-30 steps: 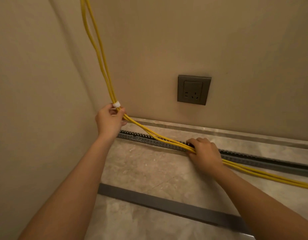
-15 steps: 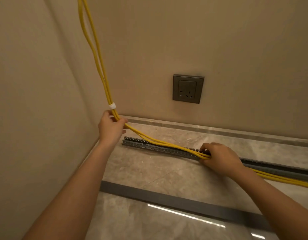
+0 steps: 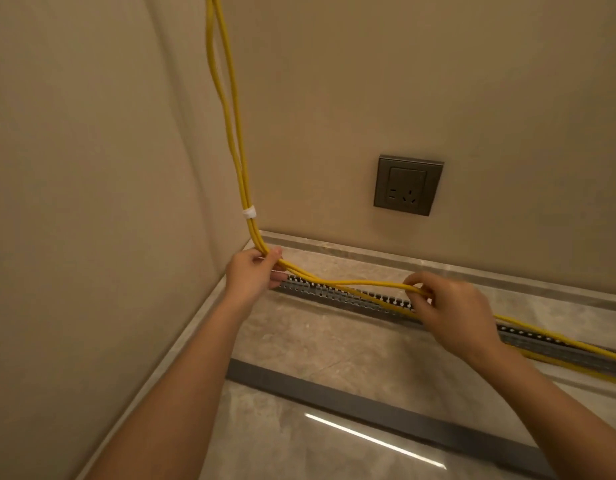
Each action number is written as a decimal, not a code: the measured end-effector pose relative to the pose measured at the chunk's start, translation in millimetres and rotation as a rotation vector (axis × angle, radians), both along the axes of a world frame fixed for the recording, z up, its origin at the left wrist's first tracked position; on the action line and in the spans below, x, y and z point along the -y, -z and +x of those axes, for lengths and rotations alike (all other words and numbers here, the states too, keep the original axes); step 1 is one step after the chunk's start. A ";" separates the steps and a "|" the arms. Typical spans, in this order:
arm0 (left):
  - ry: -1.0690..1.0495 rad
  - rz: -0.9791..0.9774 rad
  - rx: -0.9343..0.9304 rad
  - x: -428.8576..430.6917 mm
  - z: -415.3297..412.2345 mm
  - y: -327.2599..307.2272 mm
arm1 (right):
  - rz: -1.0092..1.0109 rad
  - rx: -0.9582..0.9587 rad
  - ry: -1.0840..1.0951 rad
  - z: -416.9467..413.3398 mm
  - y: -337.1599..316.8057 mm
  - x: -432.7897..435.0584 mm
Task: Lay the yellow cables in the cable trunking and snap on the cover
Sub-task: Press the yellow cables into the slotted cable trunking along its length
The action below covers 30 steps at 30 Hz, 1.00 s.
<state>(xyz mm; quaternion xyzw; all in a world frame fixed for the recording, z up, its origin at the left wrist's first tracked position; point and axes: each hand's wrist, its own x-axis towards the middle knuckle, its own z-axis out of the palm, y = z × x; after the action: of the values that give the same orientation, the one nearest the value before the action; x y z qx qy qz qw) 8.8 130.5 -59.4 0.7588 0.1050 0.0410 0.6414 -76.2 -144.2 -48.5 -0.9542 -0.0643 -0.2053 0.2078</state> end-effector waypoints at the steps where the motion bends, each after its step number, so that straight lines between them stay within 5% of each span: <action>1: -0.012 -0.024 -0.010 0.5 1.7 -0.5 | -0.027 -0.106 -0.027 4.0 -1.3 -1.4; 5: -0.026 -0.145 -0.048 8.2 5.3 -3.6 | -0.126 -0.415 -0.158 8.1 14.4 -9.9; 10: 0.020 -0.335 -0.087 4.8 4.1 -8.6 | -0.094 -0.132 0.023 -2.2 40.8 -11.1; 19: 0.058 -0.631 -0.114 -3.3 10.9 -17.0 | -0.205 0.039 0.045 -1.5 16.2 4.3; 25: 0.062 -0.394 -0.094 -6.6 17.8 -11.0 | -0.155 0.123 0.072 14.0 -0.3 7.9; 30: -0.012 -0.084 -0.017 -7.7 18.9 -8.0 | -0.114 -0.036 0.036 17.7 26.5 5.9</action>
<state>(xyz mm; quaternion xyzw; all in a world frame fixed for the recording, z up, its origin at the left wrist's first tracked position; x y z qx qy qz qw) 27.7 138.3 -51.4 0.7310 0.1164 0.0341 0.6715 -58.5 -150.2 -75.1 -0.9690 -0.0548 -0.1879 0.1505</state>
